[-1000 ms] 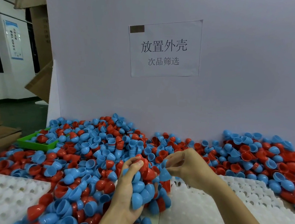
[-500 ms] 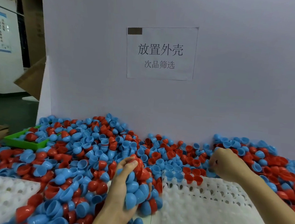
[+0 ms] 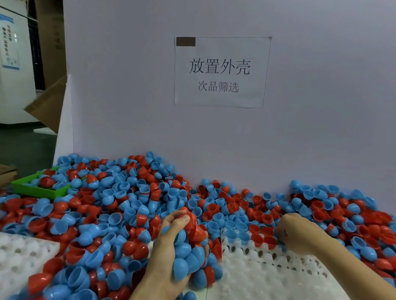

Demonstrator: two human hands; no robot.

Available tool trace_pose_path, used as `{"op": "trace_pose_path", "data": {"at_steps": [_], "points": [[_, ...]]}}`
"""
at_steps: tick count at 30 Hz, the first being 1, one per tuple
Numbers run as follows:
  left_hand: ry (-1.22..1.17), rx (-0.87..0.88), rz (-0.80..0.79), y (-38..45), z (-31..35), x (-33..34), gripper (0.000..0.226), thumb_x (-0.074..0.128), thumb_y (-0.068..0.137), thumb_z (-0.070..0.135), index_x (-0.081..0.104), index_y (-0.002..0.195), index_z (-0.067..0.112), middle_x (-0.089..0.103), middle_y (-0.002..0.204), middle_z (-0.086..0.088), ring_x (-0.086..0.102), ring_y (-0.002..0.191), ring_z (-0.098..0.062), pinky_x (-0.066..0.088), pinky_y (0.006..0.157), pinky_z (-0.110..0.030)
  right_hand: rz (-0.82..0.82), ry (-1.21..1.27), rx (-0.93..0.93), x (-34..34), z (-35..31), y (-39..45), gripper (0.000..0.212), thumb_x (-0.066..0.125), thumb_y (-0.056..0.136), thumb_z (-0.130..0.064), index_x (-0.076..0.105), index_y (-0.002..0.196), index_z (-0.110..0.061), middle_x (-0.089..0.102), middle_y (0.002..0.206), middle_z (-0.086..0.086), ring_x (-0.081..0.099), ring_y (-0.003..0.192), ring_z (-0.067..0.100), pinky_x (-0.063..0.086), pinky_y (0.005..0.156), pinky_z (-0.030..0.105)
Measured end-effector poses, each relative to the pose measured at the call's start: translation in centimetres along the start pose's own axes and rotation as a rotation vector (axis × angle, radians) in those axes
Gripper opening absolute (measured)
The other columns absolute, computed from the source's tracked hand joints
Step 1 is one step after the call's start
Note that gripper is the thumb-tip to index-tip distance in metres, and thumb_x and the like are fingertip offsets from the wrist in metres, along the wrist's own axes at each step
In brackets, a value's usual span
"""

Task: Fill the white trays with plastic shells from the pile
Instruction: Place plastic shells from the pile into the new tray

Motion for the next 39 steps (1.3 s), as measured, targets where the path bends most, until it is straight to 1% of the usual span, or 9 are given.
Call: {"op": "trace_pose_path", "data": {"at_steps": [3,7,10,12,14,17,25,30,39], "points": [[-0.036,-0.016,0.019,0.5,-0.4,-0.8,0.056,0.077,0.066,0.028,0.067,0.119,0.013,0.071,0.098,-0.017,0.070,0.079,-0.028,0.061,0.068,-0.043,0.002,-0.004,0.026,-0.5,0.5,-0.1,0.016,0.055,0.096,-0.012,0.065,0.085,-0.019,0.058,0.080,-0.005,0.055,0.066,0.007,0.043,0.056,0.017],[-0.079,-0.027,0.039,0.6,-0.4,-0.9,0.068,0.081,0.061,0.032,0.065,0.124,0.012,0.071,0.092,-0.016,0.071,0.071,-0.026,0.061,0.063,-0.040,0.142,0.028,0.025,-2.6,-0.4,-0.8,0.019,0.055,0.097,-0.013,0.069,0.104,-0.023,0.063,0.098,-0.006,0.061,0.077,0.008,0.052,0.062,0.019],[-0.098,-0.033,0.025,0.6,-0.6,-0.9,0.069,0.078,0.066,0.033,0.062,0.128,0.008,0.070,0.085,-0.014,0.070,0.066,-0.024,0.060,0.061,-0.039,0.207,0.281,-0.089,-4.9,-3.3,-2.0,0.017,0.054,0.098,-0.014,0.068,0.098,-0.024,0.067,0.095,-0.006,0.066,0.077,0.008,0.060,0.071,0.026],[-0.100,-0.042,0.022,0.7,-0.8,-1.0,0.074,0.080,0.062,0.035,0.062,0.128,0.007,0.071,0.088,-0.016,0.071,0.067,-0.025,0.061,0.060,-0.039,0.198,0.501,-0.259,-6.5,-6.7,-3.9,0.011,0.060,0.098,-0.025,0.064,0.094,-0.035,0.066,0.083,-0.013,0.066,0.070,0.001,0.056,0.063,0.017],[-0.085,-0.047,0.013,0.9,-1.1,-1.2,0.074,0.081,0.059,0.037,0.064,0.126,0.009,0.073,0.096,-0.019,0.073,0.073,-0.029,0.062,0.065,-0.042,0.149,0.683,-0.399,-7.6,-10.4,-6.2,0.007,0.061,0.095,-0.041,0.058,0.091,-0.046,0.064,0.080,-0.019,0.063,0.073,-0.011,0.051,0.059,0.011],[-0.026,-0.041,-0.016,1.2,-1.5,-1.4,0.068,0.080,0.065,0.038,0.065,0.126,0.014,0.073,0.113,-0.019,0.073,0.098,-0.035,0.061,0.082,-0.048,0.113,0.778,-0.491,-7.8,-14.4,-7.6,0.009,0.062,0.089,-0.054,0.059,0.094,-0.048,0.066,0.087,-0.021,0.063,0.083,-0.009,0.050,0.063,0.013],[-0.066,-0.078,-0.045,1.7,-2.2,-1.3,0.065,0.078,0.069,0.032,0.063,0.129,0.012,0.070,0.120,-0.022,0.070,0.107,-0.037,0.060,0.081,-0.047,0.181,0.802,-0.407,-6.0,-14.9,-6.5,0.007,0.069,0.091,-0.028,0.069,0.095,-0.033,0.067,0.091,-0.017,0.064,0.080,-0.001,0.050,0.061,0.010],[-0.094,-0.086,-0.050,1.9,-2.4,-1.2,0.070,0.079,0.068,0.032,0.061,0.132,0.008,0.067,0.124,-0.025,0.067,0.104,-0.039,0.053,0.092,-0.052,0.241,0.762,-0.318,-5.7,-14.4,-6.0,0.018,0.061,0.091,-0.012,0.067,0.105,-0.023,0.067,0.088,-0.012,0.067,0.076,0.010,0.056,0.059,0.015],[-0.116,-0.055,-0.032,1.5,-1.9,-1.3,0.073,0.078,0.065,0.036,0.062,0.130,0.007,0.069,0.119,-0.025,0.072,0.086,-0.033,0.061,0.073,-0.046,0.182,0.727,-0.309,-5.4,-14.0,-6.0,0.031,0.062,0.087,-0.009,0.051,0.105,-0.033,0.062,0.092,-0.008,0.066,0.077,0.016,0.061,0.070,0.028]]}}
Point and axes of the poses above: each hand's wrist, its own y-axis towards the middle knuckle, its own x-axis out of the palm, z = x × y, the point moved 7 cm from there along y, towards the middle knuckle
